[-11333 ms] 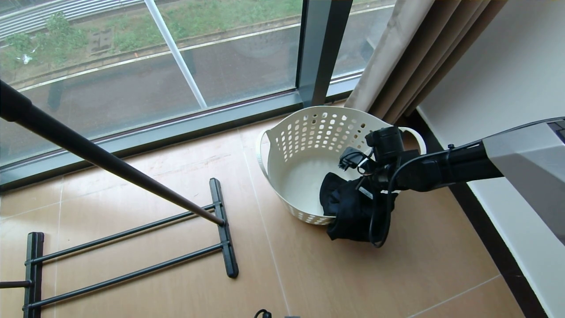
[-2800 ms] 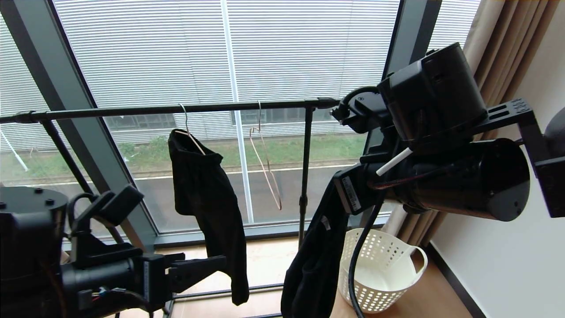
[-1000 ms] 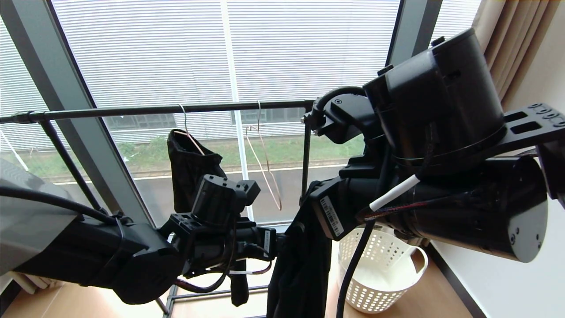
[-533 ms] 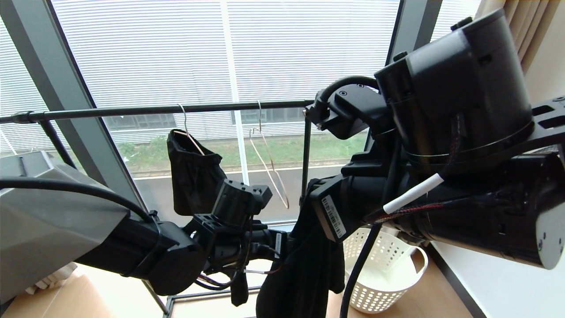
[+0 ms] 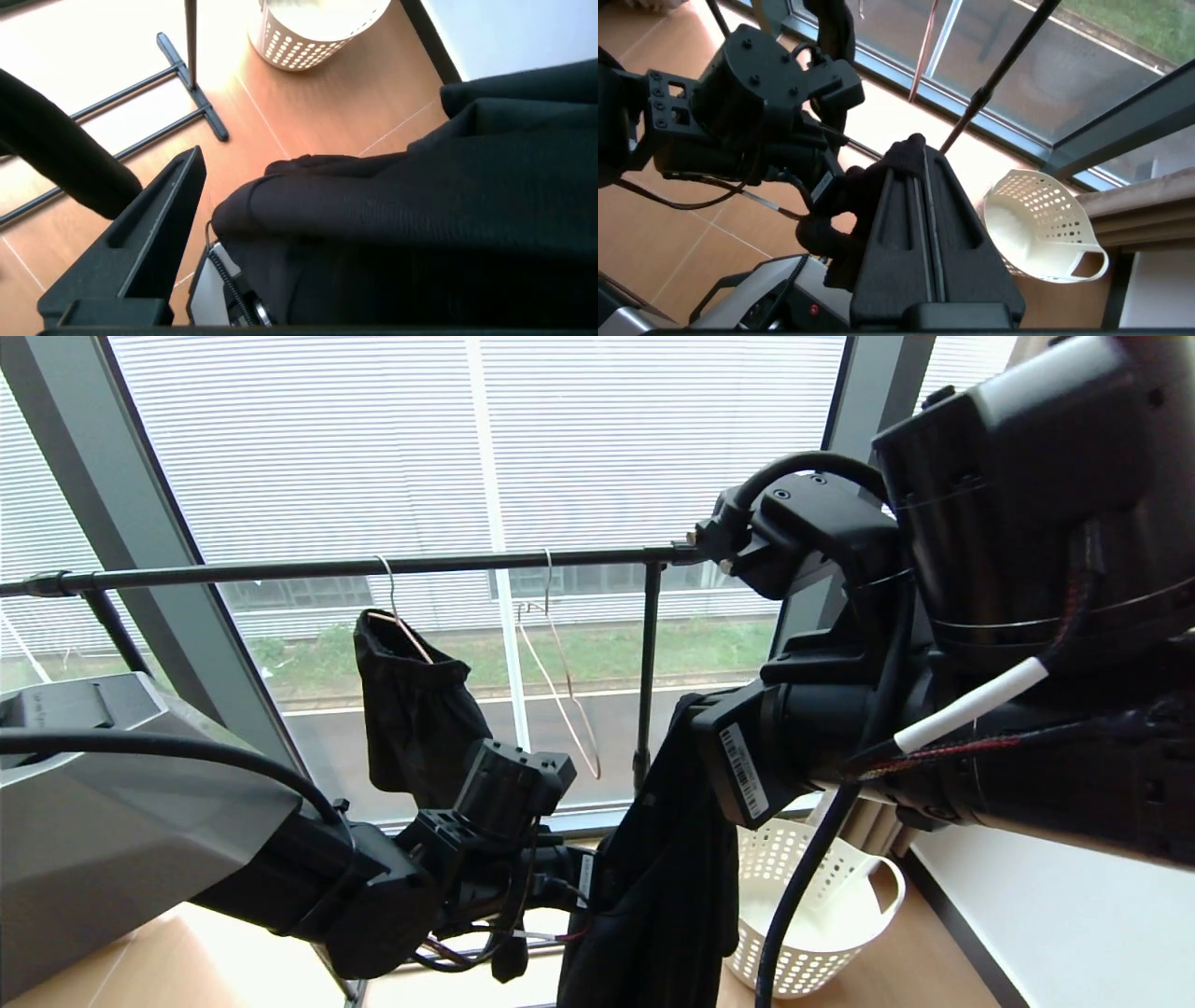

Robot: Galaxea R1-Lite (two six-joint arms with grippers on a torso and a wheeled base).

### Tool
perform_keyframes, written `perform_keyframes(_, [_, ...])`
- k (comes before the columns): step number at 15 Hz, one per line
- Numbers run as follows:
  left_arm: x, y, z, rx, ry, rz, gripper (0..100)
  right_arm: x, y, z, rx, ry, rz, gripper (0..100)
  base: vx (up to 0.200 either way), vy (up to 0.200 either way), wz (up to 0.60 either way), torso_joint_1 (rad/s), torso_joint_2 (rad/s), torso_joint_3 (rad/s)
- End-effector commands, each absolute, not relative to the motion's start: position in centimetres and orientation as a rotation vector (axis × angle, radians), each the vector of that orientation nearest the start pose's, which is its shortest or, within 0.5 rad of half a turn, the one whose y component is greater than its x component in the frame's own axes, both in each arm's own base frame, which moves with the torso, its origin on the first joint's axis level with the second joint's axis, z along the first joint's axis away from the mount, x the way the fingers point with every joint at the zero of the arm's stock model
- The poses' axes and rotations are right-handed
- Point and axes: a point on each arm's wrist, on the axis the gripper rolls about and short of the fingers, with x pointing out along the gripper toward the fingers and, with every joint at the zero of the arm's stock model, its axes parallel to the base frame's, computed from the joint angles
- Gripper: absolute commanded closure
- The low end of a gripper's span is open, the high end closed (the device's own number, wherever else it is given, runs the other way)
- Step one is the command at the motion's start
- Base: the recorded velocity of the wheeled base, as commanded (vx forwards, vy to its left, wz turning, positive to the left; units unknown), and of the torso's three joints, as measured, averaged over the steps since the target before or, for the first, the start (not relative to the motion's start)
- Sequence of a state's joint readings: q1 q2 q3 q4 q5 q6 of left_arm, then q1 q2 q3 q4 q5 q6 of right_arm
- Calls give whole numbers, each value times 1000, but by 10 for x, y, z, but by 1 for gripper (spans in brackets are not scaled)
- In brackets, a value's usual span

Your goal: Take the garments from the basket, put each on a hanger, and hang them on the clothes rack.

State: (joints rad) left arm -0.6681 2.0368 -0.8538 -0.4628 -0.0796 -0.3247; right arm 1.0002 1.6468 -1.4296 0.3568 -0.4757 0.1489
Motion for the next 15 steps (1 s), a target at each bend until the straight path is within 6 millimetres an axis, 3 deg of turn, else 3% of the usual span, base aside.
perform_keyframes(1, [260, -205, 86, -98, 775, -593, 0, 171, 230, 288, -225, 451, 446, 100, 0, 0, 0, 0, 0, 0])
perform_keyframes(5, [249, -192, 100, -111, 745, -590, 0, 178, 217, 292, -205, 444, 401, 100, 0, 0, 0, 0, 0, 0])
perform_keyframes(7, [246, -189, 99, -108, 755, -588, 0, 179, 214, 293, -208, 441, 393, 100, 0, 0, 0, 0, 0, 0])
perform_keyframes(8, [243, -188, 100, -108, 752, -590, 100, 182, 212, 293, -206, 442, 382, 100, 0, 0, 0, 0, 0, 0])
perform_keyframes(11, [231, -179, 112, -89, 718, -610, 100, 193, 205, 290, -206, 452, 336, 100, 0, 0, 0, 0, 0, 0])
perform_keyframes(15, [211, -154, 145, -92, 619, -610, 100, 215, 195, 281, -235, 483, 263, 100, 0, 0, 0, 0, 0, 0])
